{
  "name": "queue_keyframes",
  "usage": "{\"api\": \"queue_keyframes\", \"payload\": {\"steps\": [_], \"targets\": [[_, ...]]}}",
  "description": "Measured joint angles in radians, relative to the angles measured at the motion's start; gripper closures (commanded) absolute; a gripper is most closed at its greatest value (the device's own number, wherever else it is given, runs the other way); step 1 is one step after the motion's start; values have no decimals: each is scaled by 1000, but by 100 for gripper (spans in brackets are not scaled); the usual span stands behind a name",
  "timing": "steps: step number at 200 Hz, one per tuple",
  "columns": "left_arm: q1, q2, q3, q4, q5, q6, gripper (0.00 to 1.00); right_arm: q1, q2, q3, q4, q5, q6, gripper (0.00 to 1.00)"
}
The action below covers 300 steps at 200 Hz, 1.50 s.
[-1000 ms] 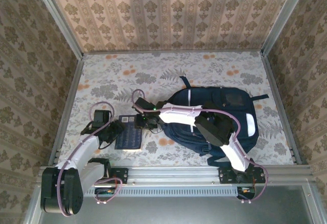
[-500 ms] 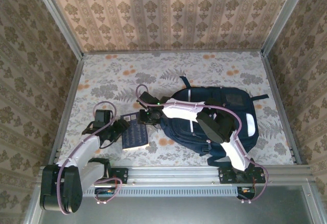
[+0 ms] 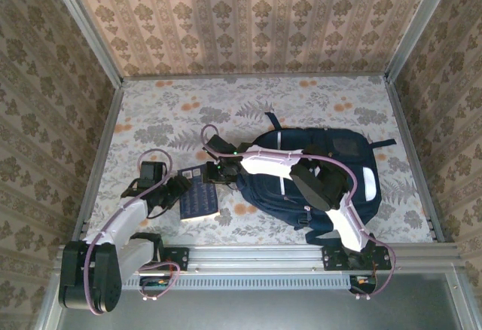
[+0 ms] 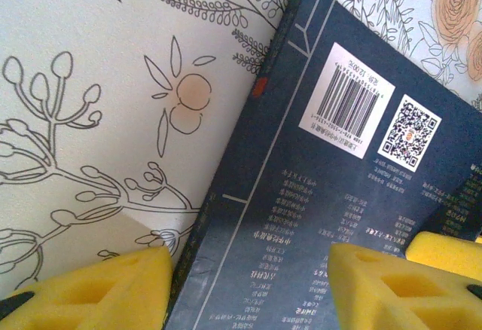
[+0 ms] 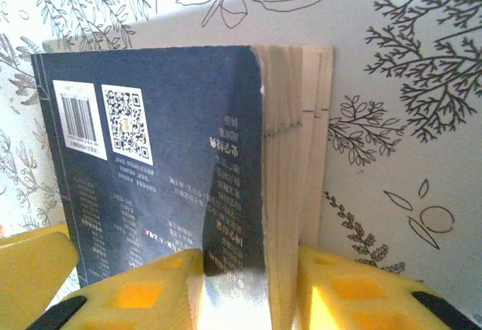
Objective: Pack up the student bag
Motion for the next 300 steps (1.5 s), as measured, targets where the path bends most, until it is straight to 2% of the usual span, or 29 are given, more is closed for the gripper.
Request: {"api": "queue_keyframes", "payload": {"steps": [30,61,77,112,153,186,220,251,300], "targets": [[0,2,1,0,0,4,42,2,-11,0,-2,-3,-6,75],[0,6,7,-7,0,11,41,3,-20,0,-6,-8,-20,95],[0,6,14,-15,0,14,39,3,-22,0,-6,-9,-21,100],[-14,-3,44,-80,0,22,33,3,-26,0,-7,-12,-26,100],[-20,-130,121,-246,-33,22,27,-10,-85,-46,41,-50,11,100],[-19,-211,197,-352,-88,26,22,-55,-135,-118,150,-123,107,100],[-3,-221,208,-413,-100,30,20,-114,-155,-193,306,-196,229,100],[22,-216,168,-388,-52,21,19,-153,-160,-264,450,-245,342,100],[41,-195,23,-188,94,-77,19,-163,-160,-298,589,-296,455,100]]}}
